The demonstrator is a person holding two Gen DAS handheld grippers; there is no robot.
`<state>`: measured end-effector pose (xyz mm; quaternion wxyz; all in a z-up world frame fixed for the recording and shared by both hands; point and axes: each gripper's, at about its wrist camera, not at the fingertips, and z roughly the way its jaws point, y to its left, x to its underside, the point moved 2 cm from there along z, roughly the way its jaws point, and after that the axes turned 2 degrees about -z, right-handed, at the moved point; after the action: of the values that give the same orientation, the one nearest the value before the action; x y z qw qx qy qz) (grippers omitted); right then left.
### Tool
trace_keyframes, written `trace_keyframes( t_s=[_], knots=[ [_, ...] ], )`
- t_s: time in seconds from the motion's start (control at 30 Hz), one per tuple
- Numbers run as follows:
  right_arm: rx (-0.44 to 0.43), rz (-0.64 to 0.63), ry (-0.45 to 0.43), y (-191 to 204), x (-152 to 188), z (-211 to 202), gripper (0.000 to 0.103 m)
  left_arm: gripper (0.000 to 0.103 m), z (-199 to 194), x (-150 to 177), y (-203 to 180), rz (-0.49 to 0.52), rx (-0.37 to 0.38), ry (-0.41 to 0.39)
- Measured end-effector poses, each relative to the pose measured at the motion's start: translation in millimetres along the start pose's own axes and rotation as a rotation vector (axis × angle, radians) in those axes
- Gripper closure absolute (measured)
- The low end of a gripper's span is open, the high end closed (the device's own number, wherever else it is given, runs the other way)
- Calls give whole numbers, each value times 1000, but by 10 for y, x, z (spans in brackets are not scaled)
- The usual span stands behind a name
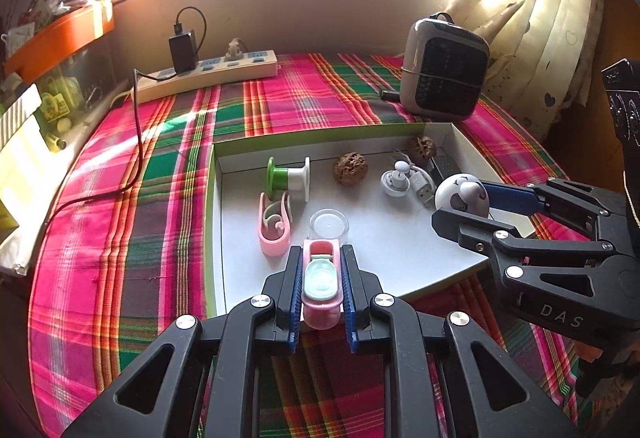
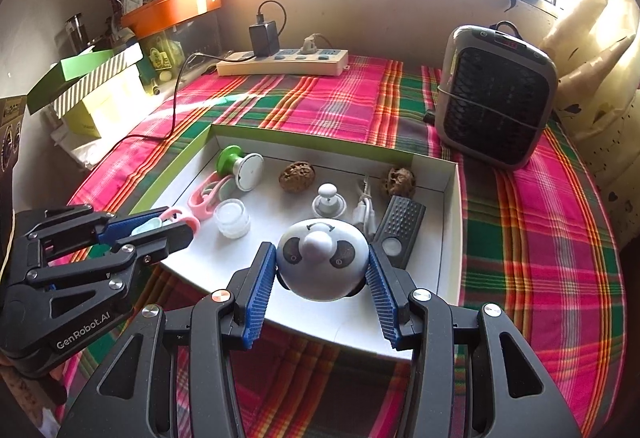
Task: Organize objects
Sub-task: 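Lift and carry the white ball and pink clip with both tools over the lid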
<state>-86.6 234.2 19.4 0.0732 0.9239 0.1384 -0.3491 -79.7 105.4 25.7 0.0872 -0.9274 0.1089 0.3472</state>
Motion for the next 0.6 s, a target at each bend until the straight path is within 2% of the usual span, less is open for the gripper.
trace_keyframes(
  t_s=[0.6],
  knots=[
    [-20, -5, 34, -35, -62, 209, 56, 87, 206, -28, 3, 0, 1, 35]
  ],
)
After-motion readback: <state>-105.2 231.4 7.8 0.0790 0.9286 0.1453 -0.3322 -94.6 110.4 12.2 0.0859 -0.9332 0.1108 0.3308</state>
